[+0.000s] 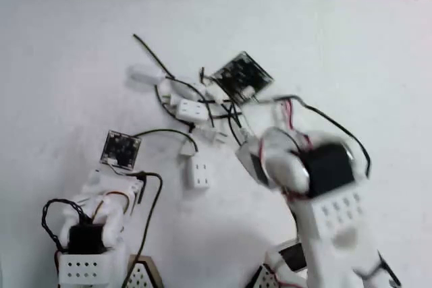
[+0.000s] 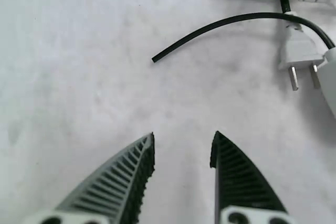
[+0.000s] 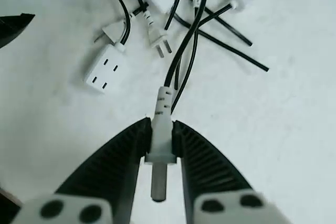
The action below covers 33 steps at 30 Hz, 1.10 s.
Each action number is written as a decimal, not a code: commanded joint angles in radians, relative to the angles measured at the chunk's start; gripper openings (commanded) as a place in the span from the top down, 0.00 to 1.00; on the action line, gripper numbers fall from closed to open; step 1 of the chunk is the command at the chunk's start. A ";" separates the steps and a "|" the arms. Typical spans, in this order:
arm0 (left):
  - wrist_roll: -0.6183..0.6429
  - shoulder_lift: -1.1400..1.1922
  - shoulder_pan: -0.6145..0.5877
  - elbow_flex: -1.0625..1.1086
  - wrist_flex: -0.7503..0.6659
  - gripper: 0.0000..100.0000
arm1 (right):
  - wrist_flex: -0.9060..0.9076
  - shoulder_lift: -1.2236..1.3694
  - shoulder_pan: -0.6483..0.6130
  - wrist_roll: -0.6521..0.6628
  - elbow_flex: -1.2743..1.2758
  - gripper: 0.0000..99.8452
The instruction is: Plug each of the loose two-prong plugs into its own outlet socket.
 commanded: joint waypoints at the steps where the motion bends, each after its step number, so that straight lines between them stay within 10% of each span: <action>1: 0.026 -0.010 -0.007 -0.029 -0.086 0.81 | -0.048 -0.082 0.016 -0.029 0.008 0.98; 16: 0.410 -0.010 0.090 -0.215 -0.439 0.81 | -0.363 -0.358 -0.332 -0.189 0.307 0.98; 33: 0.423 -0.010 0.380 -0.411 -0.391 0.81 | -0.544 -0.648 -0.513 -0.192 0.652 0.98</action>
